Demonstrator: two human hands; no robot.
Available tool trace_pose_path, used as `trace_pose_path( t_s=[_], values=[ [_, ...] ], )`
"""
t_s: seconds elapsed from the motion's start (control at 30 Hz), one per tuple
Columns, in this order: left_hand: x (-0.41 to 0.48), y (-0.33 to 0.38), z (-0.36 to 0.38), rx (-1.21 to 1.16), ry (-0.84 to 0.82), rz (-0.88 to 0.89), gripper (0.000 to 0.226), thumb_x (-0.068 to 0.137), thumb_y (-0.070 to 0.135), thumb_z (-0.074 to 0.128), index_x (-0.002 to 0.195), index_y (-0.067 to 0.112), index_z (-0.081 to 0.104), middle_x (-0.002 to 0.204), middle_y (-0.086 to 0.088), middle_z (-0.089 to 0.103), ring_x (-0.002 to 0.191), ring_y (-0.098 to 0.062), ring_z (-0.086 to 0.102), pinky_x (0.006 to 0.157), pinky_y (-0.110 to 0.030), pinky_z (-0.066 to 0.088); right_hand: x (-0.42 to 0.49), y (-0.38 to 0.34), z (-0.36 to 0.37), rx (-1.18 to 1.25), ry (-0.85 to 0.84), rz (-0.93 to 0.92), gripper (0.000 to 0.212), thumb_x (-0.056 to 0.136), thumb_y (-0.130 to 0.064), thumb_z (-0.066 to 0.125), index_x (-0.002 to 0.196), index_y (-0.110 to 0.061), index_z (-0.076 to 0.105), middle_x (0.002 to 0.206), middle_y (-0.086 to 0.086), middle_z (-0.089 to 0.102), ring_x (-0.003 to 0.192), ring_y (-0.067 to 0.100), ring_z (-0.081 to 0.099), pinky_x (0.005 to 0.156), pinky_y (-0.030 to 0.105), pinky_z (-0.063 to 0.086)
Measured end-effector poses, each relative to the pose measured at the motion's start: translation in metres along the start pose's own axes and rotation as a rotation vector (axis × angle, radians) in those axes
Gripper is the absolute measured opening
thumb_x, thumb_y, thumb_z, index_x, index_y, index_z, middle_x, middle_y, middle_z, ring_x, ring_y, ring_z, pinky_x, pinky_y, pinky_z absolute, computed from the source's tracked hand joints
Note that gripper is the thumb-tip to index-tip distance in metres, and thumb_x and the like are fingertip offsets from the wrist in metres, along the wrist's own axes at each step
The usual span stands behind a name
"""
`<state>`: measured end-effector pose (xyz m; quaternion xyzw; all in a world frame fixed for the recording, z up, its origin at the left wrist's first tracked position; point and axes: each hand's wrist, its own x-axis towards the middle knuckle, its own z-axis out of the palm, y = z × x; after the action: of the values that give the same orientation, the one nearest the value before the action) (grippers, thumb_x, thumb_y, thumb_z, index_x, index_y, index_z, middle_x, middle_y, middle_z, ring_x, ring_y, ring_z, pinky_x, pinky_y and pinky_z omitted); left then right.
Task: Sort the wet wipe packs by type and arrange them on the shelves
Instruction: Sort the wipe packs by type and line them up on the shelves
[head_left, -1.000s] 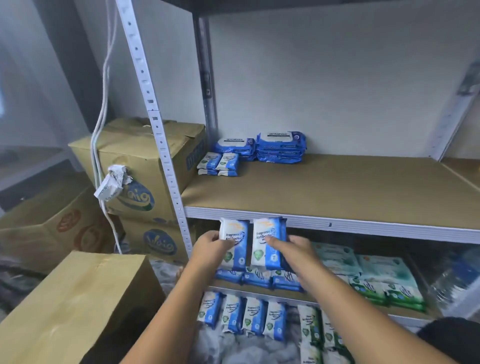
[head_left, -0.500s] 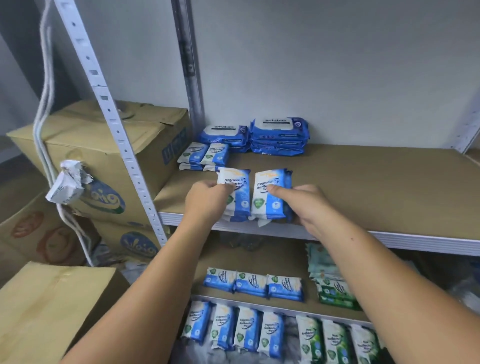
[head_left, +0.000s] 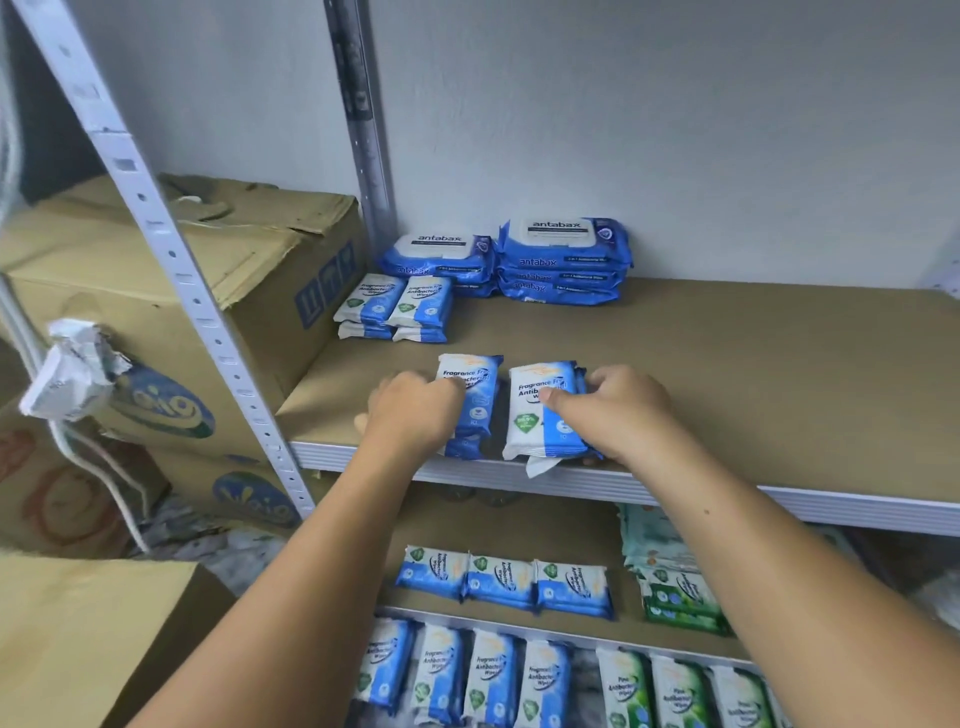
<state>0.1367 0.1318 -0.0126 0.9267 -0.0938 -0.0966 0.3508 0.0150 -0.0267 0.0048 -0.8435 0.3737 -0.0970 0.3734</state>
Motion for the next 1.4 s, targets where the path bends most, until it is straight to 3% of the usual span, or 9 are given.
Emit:
trace_pose_path(
  t_s=[0.1,0.23,0.37,0.5,0.63,0.73,0.9,1.13,1.4],
  values=[
    [0.001,-0.005,-0.001,0.032,-0.007,0.057,0.035,0.09,0.046,0.044,0.095,0.017,0.064,0.107,-0.004,0.067,0.105,-0.034,0.055,0.099,-0.045,0.043,-0.005,0.0,0.002,-0.12,0.079,-0.069,0.04,0.085,-0.051,0.069,0.109,-0.021,0.056,0.109,0.0,0.063,0.096,0.025,0.064,0.077,0.034,0.055],
    [-0.007,-0.013,-0.002,0.017,0.056,0.203,0.058,0.087,0.057,0.041,0.133,0.025,0.055,0.127,-0.008,0.057,0.124,-0.033,0.048,0.106,-0.048,0.04,-0.01,0.008,0.005,-0.2,0.205,-0.3,0.049,0.09,-0.04,0.065,0.137,-0.031,0.054,0.127,0.001,0.048,0.122,0.029,0.046,0.102,0.036,0.041],
    [-0.018,-0.029,-0.017,-0.027,0.116,0.517,0.043,0.092,0.048,0.055,0.129,0.026,0.06,0.127,-0.004,0.051,0.125,-0.029,0.046,0.105,-0.04,0.039,-0.019,0.012,0.004,-0.107,0.124,-0.607,0.032,0.087,-0.038,0.07,0.118,-0.032,0.073,0.118,-0.008,0.056,0.111,0.023,0.048,0.102,0.035,0.04],
    [-0.028,-0.046,-0.028,-0.001,0.055,0.746,0.038,0.078,0.047,0.073,0.116,0.04,0.072,0.125,0.009,0.051,0.117,-0.019,0.052,0.095,-0.041,0.048,-0.029,0.018,0.006,-0.234,0.062,-0.654,0.034,0.081,-0.042,0.078,0.112,-0.03,0.077,0.119,-0.012,0.059,0.11,0.019,0.048,0.1,0.029,0.039],
    [-0.034,-0.049,-0.023,0.075,0.021,0.753,0.047,0.077,0.025,0.084,0.12,0.039,0.068,0.136,0.013,0.049,0.124,-0.014,0.048,0.105,-0.034,0.042,-0.031,0.022,-0.003,-0.204,0.059,-0.624,0.034,0.083,-0.035,0.08,0.116,-0.027,0.076,0.125,-0.012,0.059,0.116,0.016,0.048,0.097,0.017,0.029],
    [-0.034,-0.048,-0.022,0.066,0.034,0.766,0.044,0.077,0.014,0.081,0.11,0.037,0.062,0.127,0.02,0.052,0.119,-0.011,0.05,0.102,-0.032,0.044,-0.034,0.023,-0.01,-0.217,0.046,-0.616,0.036,0.082,-0.033,0.08,0.117,-0.027,0.075,0.128,-0.013,0.06,0.12,0.016,0.049,0.099,0.019,0.031],
    [-0.033,-0.049,-0.021,0.035,0.073,0.776,0.039,0.078,0.011,0.081,0.108,0.031,0.065,0.121,0.017,0.058,0.114,-0.011,0.055,0.096,-0.026,0.044,-0.039,0.024,-0.014,-0.365,0.019,-0.549,0.058,0.08,-0.029,0.08,0.135,-0.029,0.063,0.139,-0.017,0.05,0.125,0.015,0.047,0.106,0.023,0.036],
    [-0.024,-0.043,0.001,0.037,0.159,0.747,0.039,0.082,0.011,0.077,0.116,0.028,0.067,0.133,0.01,0.061,0.123,-0.016,0.053,0.102,-0.032,0.045,-0.022,0.027,0.012,-0.323,0.085,-0.497,0.054,0.089,-0.028,0.073,0.141,-0.029,0.059,0.152,-0.007,0.04,0.132,0.019,0.047,0.109,0.032,0.04],
    [0.017,-0.026,0.028,0.003,0.205,0.768,0.049,0.083,0.003,0.072,0.127,0.024,0.068,0.141,0.002,0.06,0.128,-0.02,0.056,0.104,-0.029,0.044,0.03,0.02,0.044,-0.061,0.214,-0.474,0.045,0.085,-0.01,0.078,0.129,-0.015,0.068,0.147,0.008,0.044,0.129,0.024,0.049,0.103,0.013,0.025]
  ],
)
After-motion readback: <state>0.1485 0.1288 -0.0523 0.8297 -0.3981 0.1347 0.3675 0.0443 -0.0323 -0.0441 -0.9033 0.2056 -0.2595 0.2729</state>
